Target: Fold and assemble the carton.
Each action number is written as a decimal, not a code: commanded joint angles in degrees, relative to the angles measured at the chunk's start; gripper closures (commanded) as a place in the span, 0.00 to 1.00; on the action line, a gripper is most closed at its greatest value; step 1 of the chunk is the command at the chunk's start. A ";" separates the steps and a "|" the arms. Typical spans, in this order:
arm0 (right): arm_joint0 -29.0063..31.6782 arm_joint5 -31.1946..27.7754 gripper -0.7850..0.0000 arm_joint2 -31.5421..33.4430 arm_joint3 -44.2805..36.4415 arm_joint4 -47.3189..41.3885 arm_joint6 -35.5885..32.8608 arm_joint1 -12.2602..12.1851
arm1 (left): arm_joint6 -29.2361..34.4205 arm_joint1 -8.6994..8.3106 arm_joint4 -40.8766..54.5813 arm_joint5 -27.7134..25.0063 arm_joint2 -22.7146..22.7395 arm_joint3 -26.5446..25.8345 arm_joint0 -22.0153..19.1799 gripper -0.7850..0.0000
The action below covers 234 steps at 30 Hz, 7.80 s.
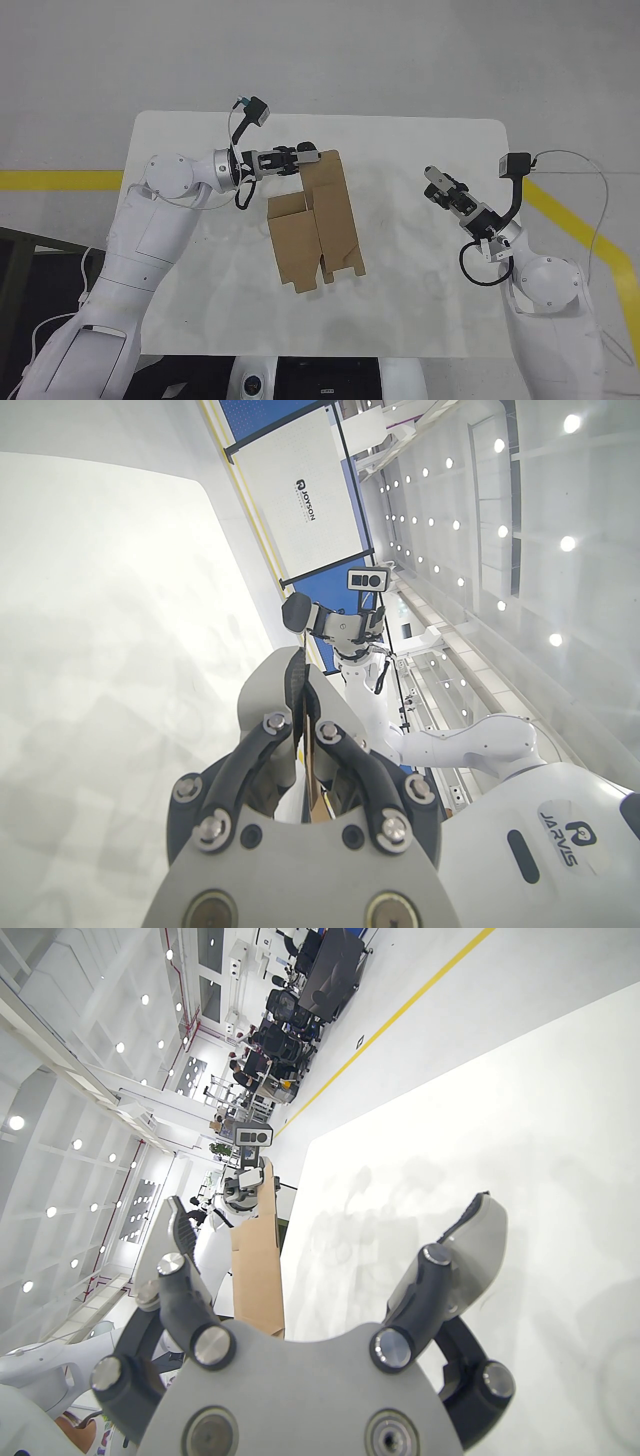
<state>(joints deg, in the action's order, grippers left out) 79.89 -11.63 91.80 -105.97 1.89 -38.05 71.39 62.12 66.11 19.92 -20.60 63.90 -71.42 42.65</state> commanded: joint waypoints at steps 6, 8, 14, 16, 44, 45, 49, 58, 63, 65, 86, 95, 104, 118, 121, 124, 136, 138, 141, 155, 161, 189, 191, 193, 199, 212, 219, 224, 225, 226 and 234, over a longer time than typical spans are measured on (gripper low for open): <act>0.00 0.00 0.00 0.00 0.00 0.00 0.00 0.00 | 0.00 0.00 0.00 0.00 0.00 0.00 0.00 1.00; 0.00 0.00 0.00 0.00 0.00 0.00 0.00 0.00 | 0.00 0.00 0.00 0.00 0.00 0.00 0.00 1.00; 0.00 0.00 0.00 0.00 0.00 0.00 0.00 0.00 | 0.00 0.00 0.00 0.00 0.00 0.00 0.00 1.00; 0.00 0.00 0.00 0.00 0.00 0.00 0.00 0.00 | 0.00 0.00 0.00 0.00 0.00 0.00 0.00 1.00; -7.73 -4.04 0.00 -6.14 11.32 -17.90 -27.72 -1.96 | 15.01 2.42 7.55 -4.89 -8.51 6.70 -6.94 1.00; -7.87 -4.27 0.00 -6.56 11.61 -18.35 -28.02 -1.98 | 15.62 2.76 8.38 -5.09 -9.32 7.26 -7.49 1.00; -8.03 -5.66 0.00 -8.14 11.95 -18.63 -28.14 -2.07 | 16.66 4.05 10.20 -4.90 -12.65 8.66 -9.24 1.00; -8.09 -7.68 0.32 -10.89 12.13 -18.08 -27.75 -2.35 | 16.55 5.72 12.18 -5.02 -16.64 10.93 -11.12 1.00; -8.09 -8.06 0.39 -11.08 12.20 -18.02 -27.60 -2.68 | 16.73 5.97 11.74 -4.83 -17.23 12.44 -11.82 1.00; -8.02 -8.17 0.47 -11.22 12.14 -17.86 -27.67 -2.81 | 16.77 6.01 11.61 -4.79 -17.33 12.85 -11.98 1.00; -8.34 -7.25 1.00 -13.41 12.97 -18.17 -24.79 -3.74 | 16.73 6.19 12.13 -4.83 -17.50 12.72 -12.05 1.00; -8.05 -7.47 1.00 -12.98 13.03 -21.12 -24.85 -4.19 | 15.41 6.07 11.30 -6.15 -17.05 13.16 -12.12 0.00; -7.20 -5.51 1.00 -12.46 11.74 -21.70 -19.83 -4.46 | 5.01 5.39 7.18 -7.48 -12.94 16.31 -12.86 0.00; -0.52 3.67 1.00 -8.41 0.73 -12.47 11.21 -4.14 | -5.40 1.06 -2.80 3.12 -2.54 2.37 -3.87 0.00; 2.16 6.55 1.00 -8.52 -2.86 -10.62 17.22 -3.92 | -6.28 0.77 -3.67 5.96 -2.55 -1.62 -0.91 0.00; 4.75 7.94 1.00 -9.46 -5.63 -9.23 21.81 -3.65 | -7.87 0.98 -3.74 7.57 -3.99 -5.33 1.65 0.00; 9.28 8.48 1.00 -10.79 -9.06 -8.90 32.51 -2.73 | -16.79 1.66 -6.34 11.31 -5.54 -8.47 4.58 0.00; 9.28 8.34 1.00 -10.51 -8.86 -8.83 32.69 -2.68 | -17.38 1.58 -7.23 11.49 -5.24 -8.72 5.10 0.00; 9.27 8.39 1.00 -10.20 -8.74 -9.25 33.12 -2.57 | -18.55 1.42 -8.34 11.62 -4.48 -9.33 5.85 0.00; 8.77 8.77 1.00 -10.01 -7.69 -9.60 36.89 -1.86 | -21.80 1.56 -7.46 12.95 -3.06 -13.73 8.43 0.00; 8.63 8.94 1.00 -10.71 -8.00 -10.82 37.10 -1.52 | -22.61 2.26 -3.63 13.35 -4.02 -12.19 8.32 0.26; 8.25 7.03 0.00 -9.43 -6.83 -14.40 29.23 -0.94 | -17.02 2.96 -1.61 10.64 -2.27 -8.74 5.06 1.00; 8.00 5.30 0.00 -8.53 -5.81 -16.64 25.18 -1.10 | -13.63 2.73 -1.58 9.63 -1.55 -7.25 4.14 1.00; 7.60 4.05 0.00 -7.43 -4.63 -17.45 20.22 -1.40 | -9.75 2.45 -1.43 8.60 -0.74 -5.51 3.08 1.00; 5.20 1.37 0.00 -4.61 -1.19 -20.18 4.74 -2.38 | 0.30 1.58 0.62 6.62 2.07 -0.67 0.25 1.00; -3.47 0.25 0.00 -3.26 9.31 -25.98 -28.60 -4.58 | 17.31 0.20 4.53 5.52 3.98 3.68 -2.56 1.00; -6.52 -2.30 0.00 -4.69 13.58 -28.74 -38.17 -5.21 | 18.02 0.17 6.95 6.29 3.18 3.57 -1.56 1.00; -6.86 -4.26 0.00 -6.24 15.57 -30.86 -39.30 -5.26 | 18.26 0.30 7.85 6.46 1.87 2.28 -0.74 1.00; -6.89 -4.59 0.00 -6.65 15.77 -31.10 -39.53 -5.27 | 18.18 0.31 7.93 6.50 1.71 2.14 -0.62 1.00; -6.86 -4.77 0.00 -7.07 16.02 -31.58 -39.67 -5.26 | 18.16 0.30 7.96 6.50 1.56 2.02 -0.56 1.00; -6.83 -5.29 0.00 -10.24 14.84 -33.49 -39.47 -5.21 | 17.13 0.40 7.07 6.05 0.14 1.67 -0.65 1.00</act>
<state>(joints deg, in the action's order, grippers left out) 73.06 -16.85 81.92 -90.93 -31.51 -77.86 66.18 79.60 66.46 27.09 -14.42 64.31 -69.79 42.03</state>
